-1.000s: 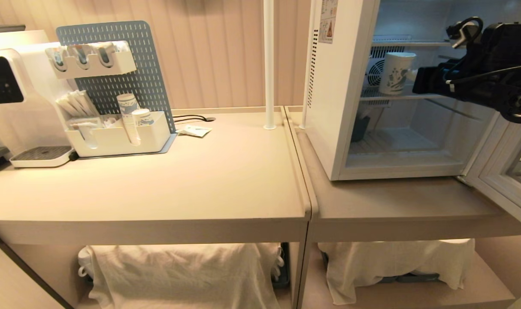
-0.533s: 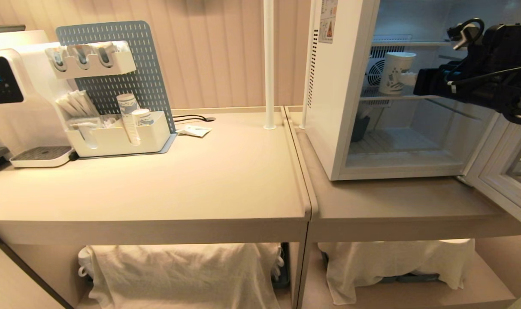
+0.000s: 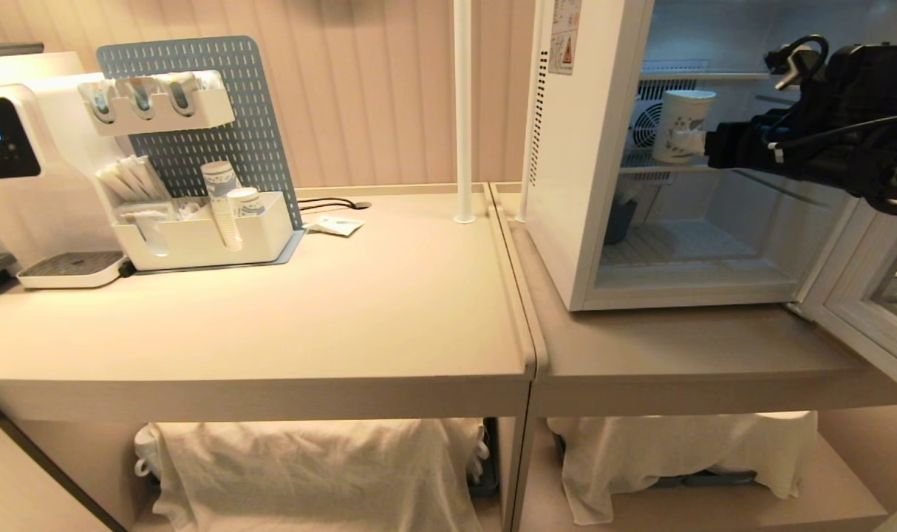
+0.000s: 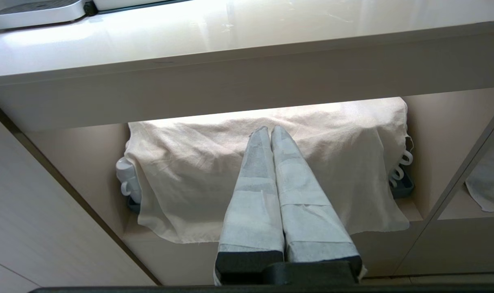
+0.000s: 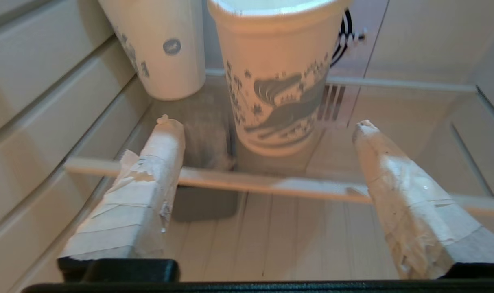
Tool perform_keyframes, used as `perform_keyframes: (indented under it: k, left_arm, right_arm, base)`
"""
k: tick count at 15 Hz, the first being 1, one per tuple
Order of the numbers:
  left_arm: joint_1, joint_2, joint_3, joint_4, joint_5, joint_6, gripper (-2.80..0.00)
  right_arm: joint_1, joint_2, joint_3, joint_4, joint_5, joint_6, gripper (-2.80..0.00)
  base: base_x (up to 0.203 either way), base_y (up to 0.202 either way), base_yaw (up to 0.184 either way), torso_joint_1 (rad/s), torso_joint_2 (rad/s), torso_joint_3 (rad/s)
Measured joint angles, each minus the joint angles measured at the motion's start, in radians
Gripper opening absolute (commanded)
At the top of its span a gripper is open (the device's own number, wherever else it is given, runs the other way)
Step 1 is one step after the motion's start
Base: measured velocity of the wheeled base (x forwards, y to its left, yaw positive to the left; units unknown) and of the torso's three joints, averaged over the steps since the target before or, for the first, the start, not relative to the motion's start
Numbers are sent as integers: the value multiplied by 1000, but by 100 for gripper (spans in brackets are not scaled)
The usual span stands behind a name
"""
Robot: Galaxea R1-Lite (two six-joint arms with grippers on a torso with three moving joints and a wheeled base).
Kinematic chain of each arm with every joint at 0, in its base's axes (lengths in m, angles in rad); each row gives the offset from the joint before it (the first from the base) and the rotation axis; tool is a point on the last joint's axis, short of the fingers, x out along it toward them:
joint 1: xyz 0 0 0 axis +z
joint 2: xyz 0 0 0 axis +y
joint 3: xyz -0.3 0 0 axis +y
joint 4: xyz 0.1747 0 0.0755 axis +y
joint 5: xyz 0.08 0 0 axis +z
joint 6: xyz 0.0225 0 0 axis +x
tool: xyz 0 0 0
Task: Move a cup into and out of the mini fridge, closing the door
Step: Take the paper cup out of the freezer
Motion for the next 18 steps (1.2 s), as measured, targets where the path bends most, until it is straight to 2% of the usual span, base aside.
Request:
perform_keyframes:
  k: [10, 16, 17, 18]
  left_arm:
    - [0, 0, 0, 0, 0, 0, -280]
    - [0, 0, 0, 0, -1, 0, -280]
    - [0, 0, 0, 0, 0, 0, -280]
    - [0, 0, 0, 0, 0, 0, -280]
  right_arm:
    - [18, 194, -227, -44, -7, 2, 0]
    - [11, 253, -248, -114, -6, -1, 0]
    - [9, 256, -248, -127, -5, 4, -280]
    - [6, 258, -249, -144, -2, 3, -280]
  base:
    - [0, 0, 0, 0, 0, 0]
    - [0, 0, 0, 0, 0, 0]
    - [0, 0, 0, 0, 0, 0]
    - [0, 0, 0, 0, 0, 0]
